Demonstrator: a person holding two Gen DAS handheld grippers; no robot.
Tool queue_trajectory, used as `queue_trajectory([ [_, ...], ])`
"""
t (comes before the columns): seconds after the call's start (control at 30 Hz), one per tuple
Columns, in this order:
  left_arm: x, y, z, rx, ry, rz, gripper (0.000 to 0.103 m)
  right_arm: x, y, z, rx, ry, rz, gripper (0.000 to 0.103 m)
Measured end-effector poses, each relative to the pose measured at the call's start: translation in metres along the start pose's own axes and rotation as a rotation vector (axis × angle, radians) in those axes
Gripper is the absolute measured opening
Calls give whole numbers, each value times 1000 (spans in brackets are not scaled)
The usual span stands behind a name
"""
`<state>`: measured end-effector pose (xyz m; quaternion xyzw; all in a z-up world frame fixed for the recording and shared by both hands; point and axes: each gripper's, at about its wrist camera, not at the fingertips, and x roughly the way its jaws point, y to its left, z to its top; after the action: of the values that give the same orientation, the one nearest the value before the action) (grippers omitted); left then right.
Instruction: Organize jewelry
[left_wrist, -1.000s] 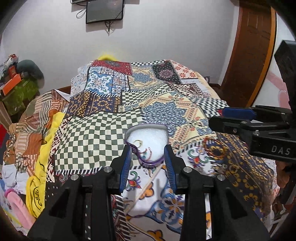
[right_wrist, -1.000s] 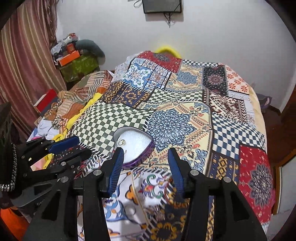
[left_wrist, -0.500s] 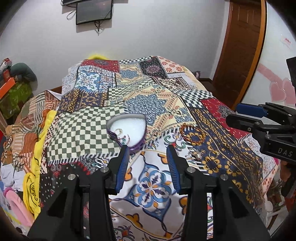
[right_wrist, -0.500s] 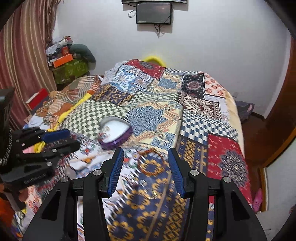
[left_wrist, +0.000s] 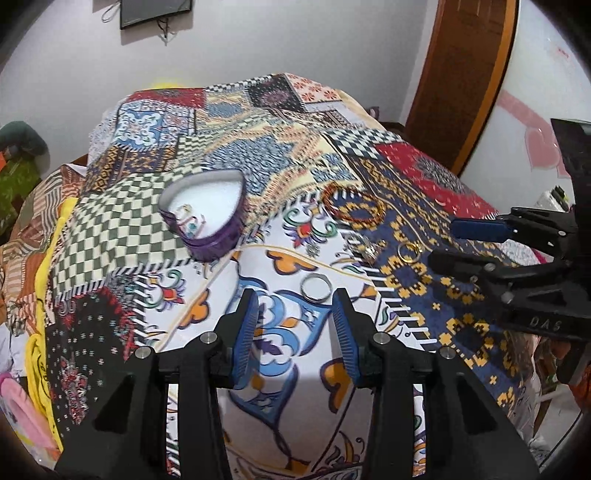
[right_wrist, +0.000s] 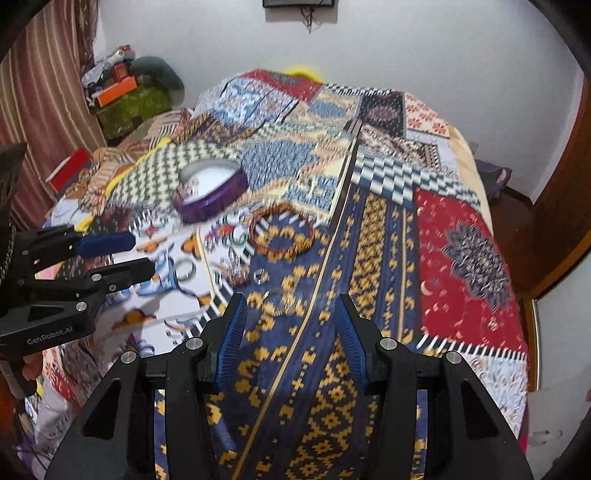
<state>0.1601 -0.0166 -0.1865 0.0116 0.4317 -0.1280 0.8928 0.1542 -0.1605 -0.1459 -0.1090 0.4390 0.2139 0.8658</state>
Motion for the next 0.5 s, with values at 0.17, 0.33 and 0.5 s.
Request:
queue_trajectory([
  [0.17, 12, -5, -1, 7, 17, -34, 41, 12, 5, -5, -26, 21, 4, 46],
  [0.33, 23, -4, 0, -6, 28, -51, 40, 18, 6, -4, -39, 16, 8, 46],
  [0.5, 28, -4, 1, -7, 16, -60, 34, 25, 6, -1, -36, 12, 24, 46],
])
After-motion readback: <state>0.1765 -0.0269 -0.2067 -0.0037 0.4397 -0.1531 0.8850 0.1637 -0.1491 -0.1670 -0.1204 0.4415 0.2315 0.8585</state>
